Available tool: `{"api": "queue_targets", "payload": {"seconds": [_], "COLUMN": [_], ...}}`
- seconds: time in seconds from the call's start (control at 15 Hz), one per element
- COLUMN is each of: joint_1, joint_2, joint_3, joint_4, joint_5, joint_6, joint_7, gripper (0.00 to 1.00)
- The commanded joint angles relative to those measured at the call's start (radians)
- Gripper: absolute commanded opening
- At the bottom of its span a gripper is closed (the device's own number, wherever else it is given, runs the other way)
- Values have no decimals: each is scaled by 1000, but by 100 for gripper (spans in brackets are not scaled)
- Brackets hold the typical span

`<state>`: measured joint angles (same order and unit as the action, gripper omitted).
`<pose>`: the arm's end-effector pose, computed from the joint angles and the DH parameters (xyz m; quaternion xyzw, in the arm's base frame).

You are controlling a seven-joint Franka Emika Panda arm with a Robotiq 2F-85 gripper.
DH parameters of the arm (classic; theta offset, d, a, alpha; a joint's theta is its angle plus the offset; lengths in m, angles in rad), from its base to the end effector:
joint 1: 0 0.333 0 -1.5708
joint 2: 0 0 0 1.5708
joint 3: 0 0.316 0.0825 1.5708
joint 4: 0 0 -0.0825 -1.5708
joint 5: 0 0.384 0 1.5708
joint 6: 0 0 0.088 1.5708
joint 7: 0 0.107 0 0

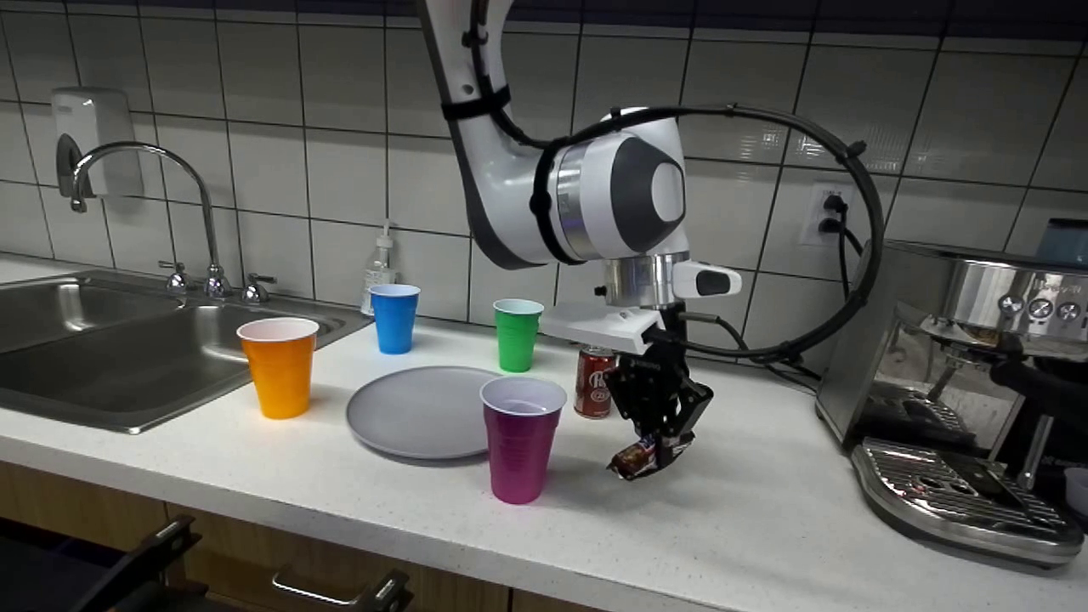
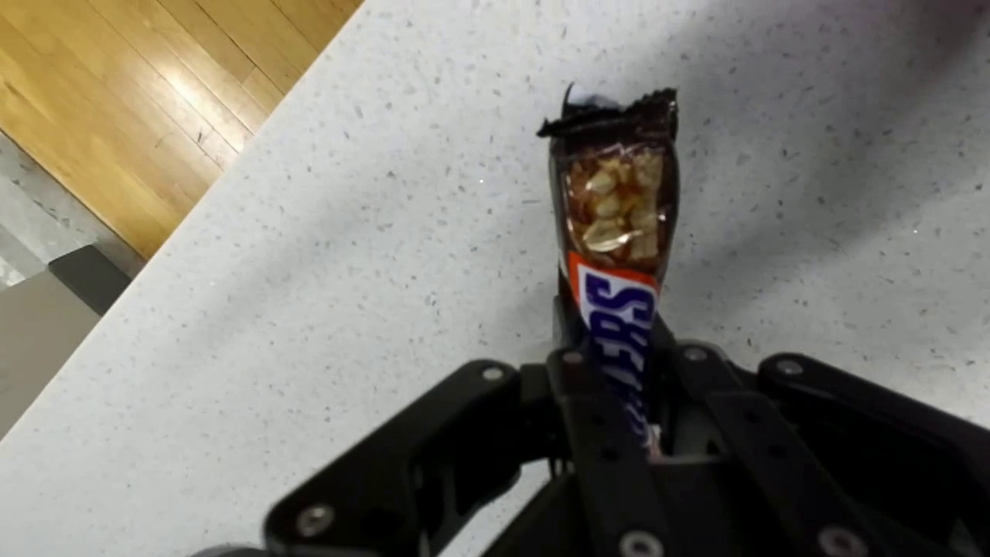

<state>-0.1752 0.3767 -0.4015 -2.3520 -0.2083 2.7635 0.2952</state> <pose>0.4346 -0.2815 0.1881 0.9413 -0.3172 0.0094 0.1150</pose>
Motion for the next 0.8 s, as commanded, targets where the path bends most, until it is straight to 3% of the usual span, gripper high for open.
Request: {"api": "queue_targets", "payload": {"seconds": [0.0, 0.53, 0.6, 0.73], "joint_1": [-50, -93, -94, -81], "joint_2": [47, 102, 102, 89], "joint_3": [40, 67, 69, 62], "joint_4": [49, 85, 87, 85], "joint_5": [59, 123, 126, 120], "joint_6": [-18, -31, -41, -51], "joint_7": [-115, -211, -213, -209], "gripper": [4, 4, 42, 48]}}
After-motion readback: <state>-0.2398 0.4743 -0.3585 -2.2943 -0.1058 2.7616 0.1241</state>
